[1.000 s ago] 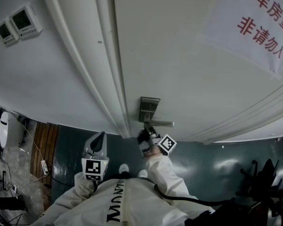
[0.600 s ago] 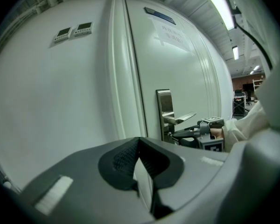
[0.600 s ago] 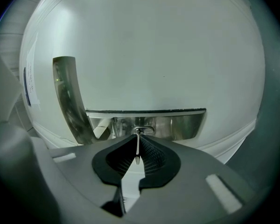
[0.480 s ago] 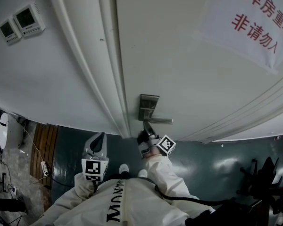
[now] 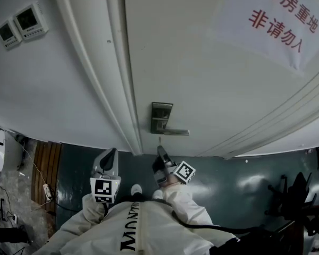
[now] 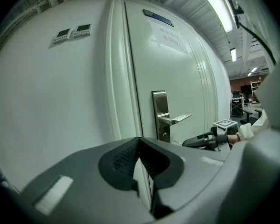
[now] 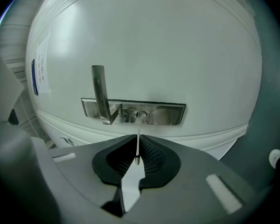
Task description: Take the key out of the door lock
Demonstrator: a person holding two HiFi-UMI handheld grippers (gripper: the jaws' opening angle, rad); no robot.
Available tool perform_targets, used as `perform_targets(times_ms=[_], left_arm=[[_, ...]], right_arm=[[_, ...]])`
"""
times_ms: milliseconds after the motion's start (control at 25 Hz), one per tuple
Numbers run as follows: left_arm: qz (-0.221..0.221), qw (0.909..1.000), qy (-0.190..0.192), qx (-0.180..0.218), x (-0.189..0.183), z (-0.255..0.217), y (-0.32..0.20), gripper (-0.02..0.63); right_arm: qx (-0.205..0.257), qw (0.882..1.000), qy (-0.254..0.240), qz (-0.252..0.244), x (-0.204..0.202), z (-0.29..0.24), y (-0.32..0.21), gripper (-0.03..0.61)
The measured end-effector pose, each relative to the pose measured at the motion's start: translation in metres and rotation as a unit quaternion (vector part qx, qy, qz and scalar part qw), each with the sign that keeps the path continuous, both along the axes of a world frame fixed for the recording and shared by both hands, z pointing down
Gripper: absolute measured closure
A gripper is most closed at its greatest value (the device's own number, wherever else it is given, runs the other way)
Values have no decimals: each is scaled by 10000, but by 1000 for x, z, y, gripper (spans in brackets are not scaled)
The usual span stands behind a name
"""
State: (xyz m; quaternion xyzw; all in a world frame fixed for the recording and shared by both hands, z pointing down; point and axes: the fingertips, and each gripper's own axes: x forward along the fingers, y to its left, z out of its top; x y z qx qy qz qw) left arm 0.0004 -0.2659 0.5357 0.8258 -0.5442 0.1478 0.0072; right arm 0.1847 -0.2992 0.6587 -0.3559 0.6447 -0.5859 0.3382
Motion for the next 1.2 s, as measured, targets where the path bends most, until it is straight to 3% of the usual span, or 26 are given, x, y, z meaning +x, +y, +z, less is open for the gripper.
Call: perform_targets(times_ms=[360, 600, 720, 920, 1080, 1200], left_arm=[[94, 10000, 4, 10, 7, 1, -2, 614], [165, 9999, 34, 21, 14, 0, -6, 614], [193, 9998, 47, 25, 16, 1, -8, 614], [230, 9997, 69, 48, 21, 1, -11, 614], [245, 9997, 26, 59, 25, 1, -11, 614], [237, 9997, 24, 71, 28, 1, -10, 614]], right_arm=[[468, 9884, 1435, -147, 3, -28, 11, 555], [818, 9535, 2880, -358, 10, -46, 21, 555], [1115, 9200, 3737, -383, 12, -60, 26, 555], [1620, 8436, 5106, -384, 13, -84, 32, 555], [2016, 7846, 5858, -257, 14, -105, 40, 555], [2246, 7561, 6145, -167, 17, -117, 44, 555]])
